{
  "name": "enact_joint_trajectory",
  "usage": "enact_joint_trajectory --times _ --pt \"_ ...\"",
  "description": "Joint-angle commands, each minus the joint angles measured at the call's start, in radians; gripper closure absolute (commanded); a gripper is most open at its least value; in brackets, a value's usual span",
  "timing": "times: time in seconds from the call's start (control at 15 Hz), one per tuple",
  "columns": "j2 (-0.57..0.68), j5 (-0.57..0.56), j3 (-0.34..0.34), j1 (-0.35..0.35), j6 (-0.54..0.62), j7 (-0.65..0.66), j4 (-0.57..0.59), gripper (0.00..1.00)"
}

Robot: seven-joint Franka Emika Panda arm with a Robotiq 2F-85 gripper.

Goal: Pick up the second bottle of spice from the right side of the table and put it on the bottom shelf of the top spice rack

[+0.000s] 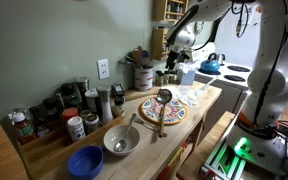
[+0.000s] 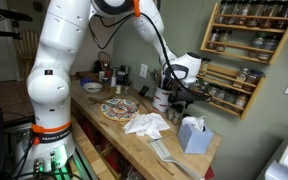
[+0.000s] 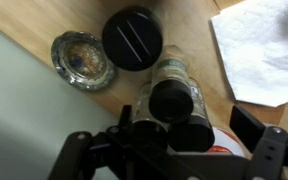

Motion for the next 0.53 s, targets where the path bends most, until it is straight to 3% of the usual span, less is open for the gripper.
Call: enact_joint_trajectory --times 0.0,0.07,0.2,0.47 --pt "0.051 -0.021 0.029 -0.044 -0.023 0.002 0.049 0.03" --pt "0.059 -0.02 0.034 -0.052 -0.025 -0.001 0.055 0.25" --pt "0.073 -0.022 0.043 -0.064 -0.032 -0.004 0.062 0.3" --pt "0.086 -0.019 0.062 -0.081 -0.047 -0.011 0.073 0.63"
